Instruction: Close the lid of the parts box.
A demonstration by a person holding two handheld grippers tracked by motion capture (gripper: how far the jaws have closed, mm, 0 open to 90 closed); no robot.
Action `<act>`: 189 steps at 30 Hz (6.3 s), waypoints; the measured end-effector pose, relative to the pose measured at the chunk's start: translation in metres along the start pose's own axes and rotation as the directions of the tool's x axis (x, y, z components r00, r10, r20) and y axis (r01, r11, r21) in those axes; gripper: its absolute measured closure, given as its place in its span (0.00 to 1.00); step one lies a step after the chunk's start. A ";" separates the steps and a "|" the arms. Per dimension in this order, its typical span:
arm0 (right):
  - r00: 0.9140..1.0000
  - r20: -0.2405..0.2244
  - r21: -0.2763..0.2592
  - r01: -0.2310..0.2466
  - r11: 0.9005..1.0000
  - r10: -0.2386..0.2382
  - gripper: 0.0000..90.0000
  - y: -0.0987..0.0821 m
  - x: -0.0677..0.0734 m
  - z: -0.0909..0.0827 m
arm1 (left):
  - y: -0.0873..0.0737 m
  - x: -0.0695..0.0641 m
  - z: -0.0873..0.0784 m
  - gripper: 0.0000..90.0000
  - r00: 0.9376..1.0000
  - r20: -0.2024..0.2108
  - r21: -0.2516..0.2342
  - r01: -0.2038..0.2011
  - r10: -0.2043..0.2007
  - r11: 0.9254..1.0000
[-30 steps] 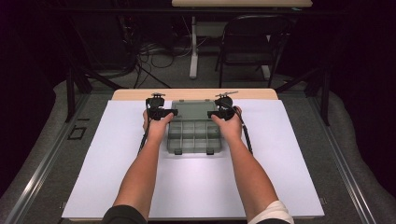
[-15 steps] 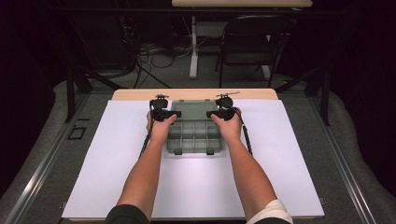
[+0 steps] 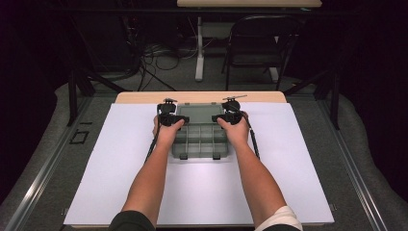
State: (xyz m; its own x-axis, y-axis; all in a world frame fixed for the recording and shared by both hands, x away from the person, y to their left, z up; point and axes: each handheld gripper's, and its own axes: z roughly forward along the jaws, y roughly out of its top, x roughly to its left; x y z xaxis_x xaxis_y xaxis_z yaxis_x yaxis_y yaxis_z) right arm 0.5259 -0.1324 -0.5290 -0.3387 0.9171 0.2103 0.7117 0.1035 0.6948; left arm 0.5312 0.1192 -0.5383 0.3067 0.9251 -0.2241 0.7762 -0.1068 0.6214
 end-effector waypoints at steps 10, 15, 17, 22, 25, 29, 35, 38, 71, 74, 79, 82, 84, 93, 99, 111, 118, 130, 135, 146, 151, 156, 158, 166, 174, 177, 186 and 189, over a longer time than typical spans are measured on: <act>1.000 -0.001 0.017 -0.012 1.000 0.012 0.38 -0.001 -0.004 0.002 | 0.000 0.005 0.001 0.28 0.999 0.011 0.027 0.046 -0.046 0.999; 1.000 -0.009 0.022 -0.014 1.000 0.014 0.37 -0.001 -0.004 0.003 | 0.000 0.003 0.002 0.29 0.999 0.033 0.025 0.042 -0.043 0.999; 1.000 -0.016 0.026 -0.022 0.999 0.022 0.37 -0.002 -0.004 0.003 | 0.000 0.002 0.003 0.29 0.998 0.041 0.027 0.044 -0.045 0.999; 1.000 -0.017 0.025 -0.014 1.000 0.014 0.36 -0.002 -0.003 0.005 | 0.001 0.000 0.003 0.31 0.998 0.042 0.032 0.040 -0.041 0.999; 1.000 -0.020 0.038 -0.017 0.999 0.017 0.36 -0.002 -0.003 0.005 | 0.001 0.002 0.002 0.32 0.998 0.049 0.036 0.038 -0.039 0.999; 1.000 -0.021 0.031 -0.016 0.999 0.017 0.36 -0.002 -0.002 0.005 | 0.002 0.001 0.002 0.33 0.999 0.040 0.035 0.032 -0.033 0.999; 0.999 -0.022 0.034 -0.023 0.999 0.023 0.35 -0.002 -0.002 0.005 | 0.002 0.001 0.003 0.33 0.999 0.040 0.036 0.034 -0.035 0.999; 0.999 -0.022 0.030 -0.026 0.999 0.027 0.35 -0.003 -0.003 0.006 | 0.002 0.001 0.003 0.32 0.998 0.044 0.037 0.034 -0.036 0.999; 0.996 -0.050 0.051 -0.074 0.996 0.076 0.33 -0.004 -0.009 0.012 | 0.002 0.006 0.008 0.30 0.997 0.069 0.039 0.028 -0.031 0.999; 0.996 -0.051 0.051 -0.075 0.996 0.078 0.33 -0.004 -0.009 0.012 | 0.002 0.005 0.008 0.30 0.998 0.065 0.037 0.021 -0.024 0.999; 0.995 -0.053 0.047 -0.079 0.996 0.082 0.33 -0.004 -0.009 0.013 | 0.002 0.006 0.008 0.30 0.997 0.069 0.035 0.018 -0.020 0.999; 0.995 -0.057 0.047 -0.084 0.995 0.087 0.33 -0.004 -0.009 0.013 | 0.002 0.006 0.009 0.30 0.997 0.073 0.036 0.017 -0.019 0.999; 0.995 -0.060 0.046 -0.080 0.996 0.083 0.33 -0.004 -0.010 0.014 | 0.001 0.007 0.009 0.30 0.997 0.076 0.034 0.021 -0.023 0.999; 0.992 -0.066 0.050 -0.109 0.993 0.112 0.33 -0.005 -0.012 0.016 | 0.001 0.010 0.010 0.30 0.995 0.097 0.041 0.035 -0.039 0.999; 0.992 -0.066 0.046 -0.106 0.993 0.109 0.33 -0.005 -0.013 0.017 | 0.001 0.010 0.011 0.29 0.994 0.099 0.040 0.035 -0.039 0.999; 0.991 -0.065 0.055 -0.115 0.992 0.119 0.32 -0.005 -0.013 0.018 | 0.002 0.011 0.011 0.29 0.994 0.100 0.037 0.050 -0.053 0.998; 0.987 -0.092 0.051 -0.125 0.991 0.129 0.32 -0.006 -0.016 0.020 | 0.002 0.011 0.013 0.29 0.991 0.111 0.040 0.071 -0.075 0.997; 0.987 -0.094 0.066 -0.123 0.990 0.129 0.33 -0.005 -0.015 0.022 | 0.003 0.012 0.013 0.28 0.990 0.125 0.041 0.063 -0.068 0.997; 0.993 -0.066 0.065 -0.095 0.993 0.099 0.33 -0.003 -0.011 0.020 | 0.004 0.010 0.011 0.30 0.993 0.111 0.025 0.041 -0.043 0.999; 0.998 -0.047 0.041 -0.035 0.999 0.037 0.35 0.001 -0.008 0.015 | 0.007 0.009 0.003 0.39 0.995 0.093 0.004 0.020 -0.020 1.000; 0.999 -0.046 0.036 -0.020 0.999 0.022 0.43 0.003 -0.010 0.010 | 0.009 0.009 -0.003 0.46 0.997 0.077 -0.010 0.007 -0.007 1.000; 1.000 -0.032 0.039 0.002 0.999 -0.001 0.50 0.005 -0.010 0.006 | 0.010 0.010 -0.008 0.54 0.997 0.071 -0.013 -0.001 0.002 1.000; 0.999 -0.032 0.039 0.017 0.999 -0.016 0.53 0.005 -0.011 0.005 | 0.010 0.011 -0.010 0.57 0.998 0.070 -0.013 -0.007 0.008 1.000; 0.998 -0.033 0.028 0.055 0.998 -0.054 0.69 0.008 -0.016 -0.004 | 0.012 0.013 -0.019 0.71 0.998 0.058 -0.027 -0.030 0.031 0.999; 0.997 -0.043 0.019 0.066 0.998 -0.065 0.80 0.010 -0.022 -0.011 | 0.013 0.014 -0.025 0.80 0.997 0.051 -0.045 -0.055 0.057 0.997; 0.996 -0.033 0.008 0.082 0.997 -0.082 0.81 0.009 -0.020 -0.012 | 0.012 0.014 -0.026 0.84 0.997 0.035 -0.050 -0.062 0.063 0.997; 0.993 -0.013 -0.012 0.113 0.993 -0.113 0.83 0.006 -0.018 -0.014 | 0.007 0.015 -0.030 0.94 0.998 0.004 -0.075 -0.069 0.070 0.995; 0.991 -0.010 -0.011 0.136 0.991 -0.136 0.85 0.006 -0.018 -0.016 | 0.005 0.014 -0.031 0.95 0.997 -0.001 -0.083 -0.081 0.081 0.993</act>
State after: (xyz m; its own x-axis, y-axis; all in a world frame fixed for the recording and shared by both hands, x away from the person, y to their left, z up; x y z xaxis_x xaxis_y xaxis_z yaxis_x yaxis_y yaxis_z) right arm 0.5269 -0.1547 -0.5176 -0.4382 0.8907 0.1207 0.6522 0.2227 0.7246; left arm 0.5225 0.1427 -0.5149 0.3682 0.9136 -0.1725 0.7003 -0.1504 0.6978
